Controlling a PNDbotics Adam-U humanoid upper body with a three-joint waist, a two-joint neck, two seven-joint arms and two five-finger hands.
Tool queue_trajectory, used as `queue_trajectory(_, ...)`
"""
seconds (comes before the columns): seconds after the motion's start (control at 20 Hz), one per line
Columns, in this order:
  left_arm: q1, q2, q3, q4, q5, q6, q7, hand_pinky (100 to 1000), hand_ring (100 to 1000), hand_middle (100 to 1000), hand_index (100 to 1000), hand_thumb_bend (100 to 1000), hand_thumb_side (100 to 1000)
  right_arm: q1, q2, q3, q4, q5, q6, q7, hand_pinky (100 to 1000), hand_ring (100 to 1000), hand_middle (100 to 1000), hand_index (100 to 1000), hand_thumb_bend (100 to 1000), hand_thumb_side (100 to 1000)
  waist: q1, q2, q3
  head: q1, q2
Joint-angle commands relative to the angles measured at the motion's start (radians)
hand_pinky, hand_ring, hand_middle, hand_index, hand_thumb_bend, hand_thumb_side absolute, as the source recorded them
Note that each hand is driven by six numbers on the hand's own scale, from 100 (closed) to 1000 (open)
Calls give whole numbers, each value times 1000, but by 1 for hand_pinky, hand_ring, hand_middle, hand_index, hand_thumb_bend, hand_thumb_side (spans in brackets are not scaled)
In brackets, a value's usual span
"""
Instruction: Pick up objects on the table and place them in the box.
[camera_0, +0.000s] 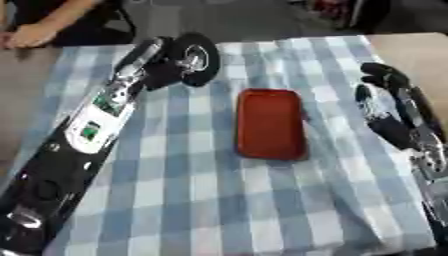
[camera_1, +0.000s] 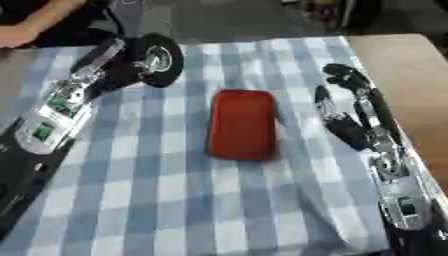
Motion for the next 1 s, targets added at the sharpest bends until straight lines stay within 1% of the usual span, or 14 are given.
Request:
queue_trajectory(0.05, -44, -16, -13, 14, -32, -10, -20, 690, 565, 600, 175, 100, 477, -16, -10, 3, -12, -6, -4, 6, 900, 826, 884, 884, 165, 695, -5, -6, -5, 8, -6)
queue_trajectory(0.15, -66, -28, -23, 36, -83, -31, -26, 683, 564, 589, 181, 100, 465, -20, -9, 5, -12, -9, -6, 8, 900, 826, 884, 884, 164, 694, -7, -3, -12, 13, -8)
queue_trajectory(0.3, -97, -46, -29, 81, -197, -77, -26, 678, 562, 584, 185, 100, 458, -25, -8, 8, -12, -12, -8, 12, 900, 826, 884, 884, 163, 695, -9, 3, -21, 21, -13)
queue_trajectory(0.4, -120, -57, -32, 106, -285, -117, -18, 664, 559, 565, 196, 100, 444, -29, -5, 12, -12, -14, -10, 15, 900, 826, 883, 884, 160, 695, -10, 7, -26, 26, -16)
queue_trajectory(0.45, -130, -62, -35, 116, -330, -139, -15, 655, 557, 552, 228, 100, 436, -30, -5, 14, -13, -15, -10, 17, 900, 826, 883, 884, 158, 696, -10, 9, -29, 29, -17)
queue_trajectory(0.5, -139, -67, -37, 125, -376, -161, -11, 656, 557, 553, 224, 100, 437, -32, -4, 16, -13, -15, -11, 19, 900, 826, 883, 884, 158, 696, -10, 11, -33, 32, -18)
queue_trajectory(0.7, -166, -82, -42, 154, -532, -239, 12, 640, 552, 526, 253, 100, 426, -40, -1, 21, -13, -18, -14, 24, 900, 826, 883, 884, 153, 696, -11, 18, -48, 39, -24)
queue_trajectory(0.8, -171, -87, -44, 169, -595, -270, 23, 639, 552, 524, 256, 100, 425, -41, -1, 22, -13, -19, -14, 25, 900, 826, 883, 884, 152, 696, -11, 20, -53, 40, -25)
queue_trajectory(1.0, -175, -94, -46, 188, -689, -317, 47, 630, 551, 510, 270, 100, 419, -41, 0, 22, -13, -21, -15, 26, 900, 826, 883, 884, 148, 696, -11, 21, -57, 40, -26)
